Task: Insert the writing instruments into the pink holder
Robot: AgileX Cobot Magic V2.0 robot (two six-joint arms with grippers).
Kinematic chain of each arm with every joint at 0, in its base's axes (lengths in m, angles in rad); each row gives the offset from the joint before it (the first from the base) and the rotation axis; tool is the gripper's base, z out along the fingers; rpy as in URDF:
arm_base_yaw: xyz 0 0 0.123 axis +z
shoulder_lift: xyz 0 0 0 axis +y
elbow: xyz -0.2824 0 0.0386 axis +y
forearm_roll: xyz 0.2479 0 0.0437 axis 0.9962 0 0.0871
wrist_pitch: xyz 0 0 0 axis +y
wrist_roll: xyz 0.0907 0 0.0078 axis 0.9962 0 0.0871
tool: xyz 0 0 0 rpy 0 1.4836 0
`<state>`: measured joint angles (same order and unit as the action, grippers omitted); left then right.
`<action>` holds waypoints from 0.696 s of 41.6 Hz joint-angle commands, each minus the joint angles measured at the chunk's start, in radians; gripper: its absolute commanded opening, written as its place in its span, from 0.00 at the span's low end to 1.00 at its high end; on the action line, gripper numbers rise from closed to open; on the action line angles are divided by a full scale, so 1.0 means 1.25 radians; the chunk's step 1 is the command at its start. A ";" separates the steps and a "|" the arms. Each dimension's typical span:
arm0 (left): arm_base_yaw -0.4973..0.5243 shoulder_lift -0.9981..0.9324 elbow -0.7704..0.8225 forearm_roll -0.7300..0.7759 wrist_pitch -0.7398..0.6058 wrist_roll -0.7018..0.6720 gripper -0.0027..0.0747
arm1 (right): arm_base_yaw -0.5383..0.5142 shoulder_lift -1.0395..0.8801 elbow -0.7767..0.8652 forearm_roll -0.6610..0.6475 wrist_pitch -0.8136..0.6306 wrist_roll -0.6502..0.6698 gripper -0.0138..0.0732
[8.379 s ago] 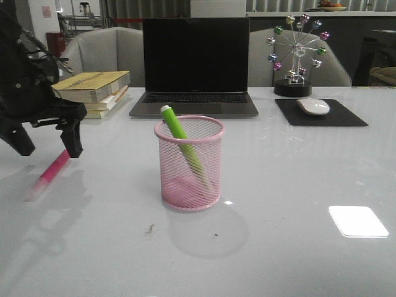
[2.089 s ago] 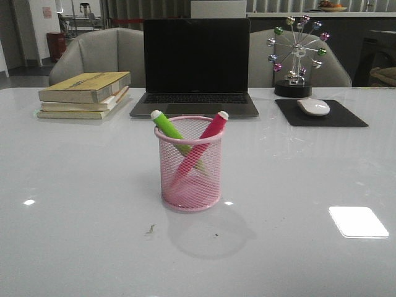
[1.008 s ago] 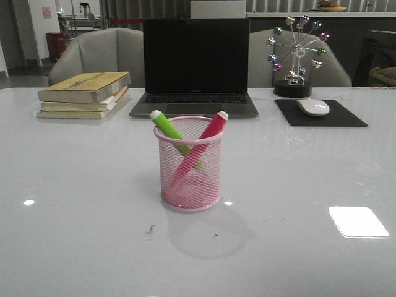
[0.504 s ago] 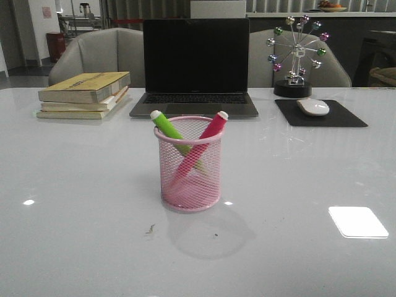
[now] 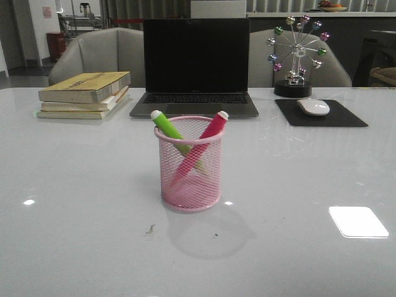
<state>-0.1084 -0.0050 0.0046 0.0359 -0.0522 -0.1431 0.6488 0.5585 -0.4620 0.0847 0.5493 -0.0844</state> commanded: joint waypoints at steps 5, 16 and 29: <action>-0.004 -0.017 0.005 -0.008 -0.073 -0.007 0.15 | -0.001 0.000 -0.022 -0.003 -0.057 -0.004 0.19; -0.004 -0.016 0.005 -0.008 -0.073 -0.007 0.15 | -0.001 0.000 -0.022 -0.003 -0.057 -0.004 0.19; -0.004 -0.016 0.005 -0.008 -0.073 -0.007 0.15 | -0.142 -0.151 0.083 -0.012 -0.135 -0.004 0.19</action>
<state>-0.1084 -0.0050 0.0046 0.0359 -0.0560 -0.1431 0.5556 0.4476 -0.3844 0.0847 0.5164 -0.0844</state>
